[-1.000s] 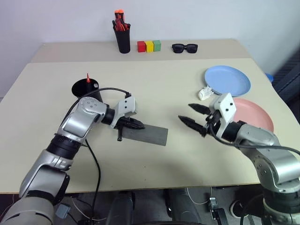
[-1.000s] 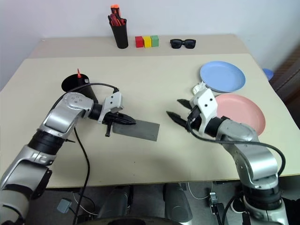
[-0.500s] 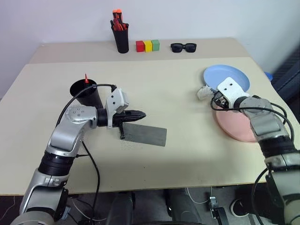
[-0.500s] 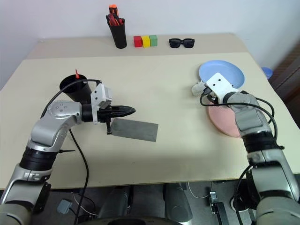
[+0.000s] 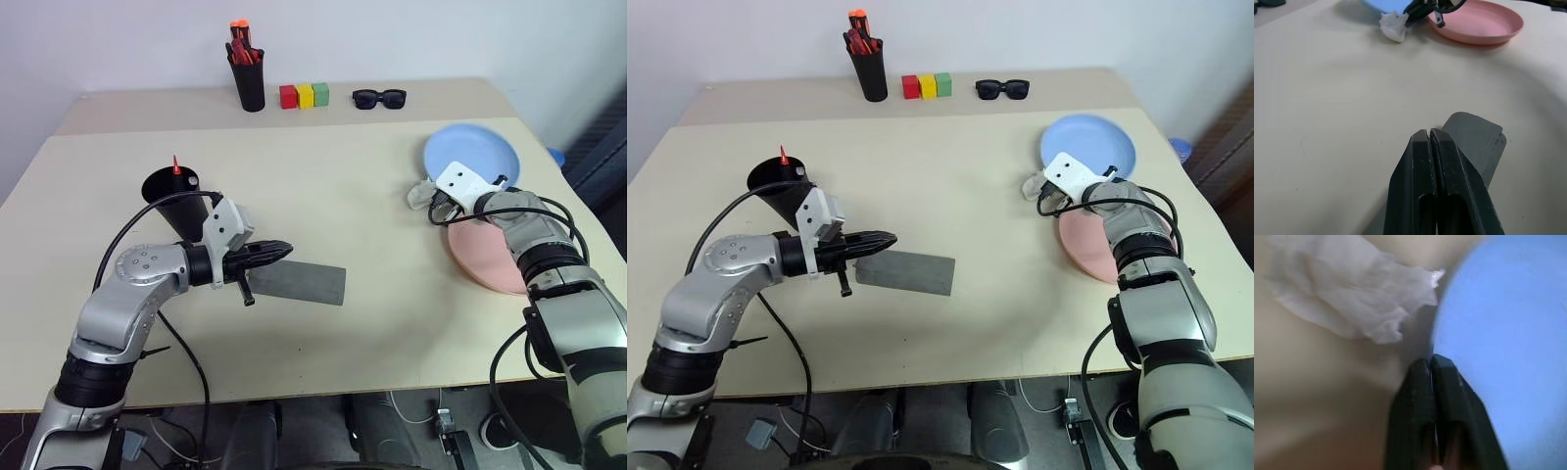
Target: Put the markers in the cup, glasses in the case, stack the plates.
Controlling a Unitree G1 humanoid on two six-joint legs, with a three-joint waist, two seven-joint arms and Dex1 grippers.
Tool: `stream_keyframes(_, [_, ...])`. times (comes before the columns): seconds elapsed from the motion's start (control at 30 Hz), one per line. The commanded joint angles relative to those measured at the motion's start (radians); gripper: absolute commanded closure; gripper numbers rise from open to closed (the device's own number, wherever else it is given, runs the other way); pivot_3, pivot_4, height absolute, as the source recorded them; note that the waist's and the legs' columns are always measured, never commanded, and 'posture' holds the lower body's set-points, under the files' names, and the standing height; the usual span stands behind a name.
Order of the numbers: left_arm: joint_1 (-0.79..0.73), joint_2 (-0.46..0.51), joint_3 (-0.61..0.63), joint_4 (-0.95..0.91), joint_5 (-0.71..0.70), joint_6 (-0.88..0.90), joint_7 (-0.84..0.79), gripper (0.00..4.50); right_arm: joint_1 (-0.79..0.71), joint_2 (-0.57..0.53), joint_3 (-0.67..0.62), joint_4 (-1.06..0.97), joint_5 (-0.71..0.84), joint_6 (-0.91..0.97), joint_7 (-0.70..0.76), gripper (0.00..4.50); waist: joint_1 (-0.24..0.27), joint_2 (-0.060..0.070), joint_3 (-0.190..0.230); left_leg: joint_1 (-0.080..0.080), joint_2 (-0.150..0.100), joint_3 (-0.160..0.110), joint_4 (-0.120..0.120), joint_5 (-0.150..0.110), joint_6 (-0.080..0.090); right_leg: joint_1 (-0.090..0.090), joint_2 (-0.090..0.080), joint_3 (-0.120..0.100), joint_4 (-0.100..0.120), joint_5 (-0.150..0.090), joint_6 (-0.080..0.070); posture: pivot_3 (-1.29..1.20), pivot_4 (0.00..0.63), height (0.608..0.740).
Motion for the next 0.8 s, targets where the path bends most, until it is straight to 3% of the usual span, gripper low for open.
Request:
stream_keyframes(0.03, [0.013, 0.005, 0.030, -0.043, -0.016, 0.000, 0.036, 4.50, 0.014, -0.081, -0.037, -0.172, -0.015, -0.022, -0.028, 4.48, 0.001, 0.001, 0.001, 0.000, 0.000, 0.000, 0.000, 0.000, 0.000, 0.000, 0.000, 0.000, 0.000, 0.000, 0.000, 0.00, 0.150, 0.740])
stream_keyframes(0.17, [0.021, 0.010, 0.019, -0.039, -0.016, -0.009, 0.045, 4.50, 0.166, -0.173, -0.144, -0.520, 0.064, 0.104, 0.059, 4.48, 0.011, 0.001, 0.001, 0.000, 0.000, 0.000, 0.000, 0.000, 0.000, 0.000, 0.000, 0.000, 0.000, 0.000, 0.000, 0.00, 0.150, 0.740])
stream_keyframes(0.33, [0.013, 0.025, -0.006, 0.000, -0.013, -0.034, 0.011, 4.50, 0.486, -0.285, -0.328, -1.029, 0.211, 0.351, 0.230, 4.48, 0.027, 0.001, 0.000, 0.000, 0.000, 0.000, 0.000, 0.000, 0.000, 0.000, 0.000, 0.000, 0.000, 0.000, 0.000, 0.00, 0.150, 0.740])
stream_keyframes(0.5, [-0.027, 0.021, -0.040, 0.052, 0.000, -0.063, -0.023, 4.50, 0.655, -0.301, -0.426, -1.197, 0.269, 0.481, 0.258, 4.48, 0.025, 0.002, 0.000, 0.002, 0.000, 0.001, 0.003, 0.000, 0.000, 0.002, 0.000, 0.001, 0.000, -0.001, -0.004, 0.00, 0.150, 0.740])
stream_keyframes(0.57, [-0.047, 0.011, -0.051, 0.069, -0.001, -0.067, -0.028, 4.50, 0.647, -0.271, -0.444, -1.180, 0.302, 0.531, 0.246, 4.48, 0.023, 0.002, 0.000, 0.002, 0.000, 0.002, 0.003, 0.000, 0.000, 0.003, 0.000, 0.001, 0.000, -0.002, -0.004, 0.00, 0.150, 0.740])
stream_keyframes(0.67, [-0.063, 0.003, -0.070, 0.081, 0.004, -0.077, -0.033, 4.50, 0.582, -0.232, -0.406, -1.079, 0.288, 0.519, 0.210, 3.69, 0.020, 0.002, 0.000, 0.002, 0.000, 0.002, 0.004, 0.000, 0.000, 0.003, 0.000, 0.001, 0.000, -0.001, -0.004, 0.00, 0.150, 0.740])
stream_keyframes(0.8, [-0.068, -0.003, -0.075, 0.076, 0.002, -0.077, -0.024, 4.50, 0.394, -0.154, -0.292, -0.749, 0.189, 0.384, 0.117, 1.67, 0.013, 0.002, 0.000, 0.002, 0.000, 0.002, 0.003, 0.000, 0.000, 0.003, 0.000, 0.001, 0.000, -0.001, -0.004, 0.00, 0.150, 0.740])
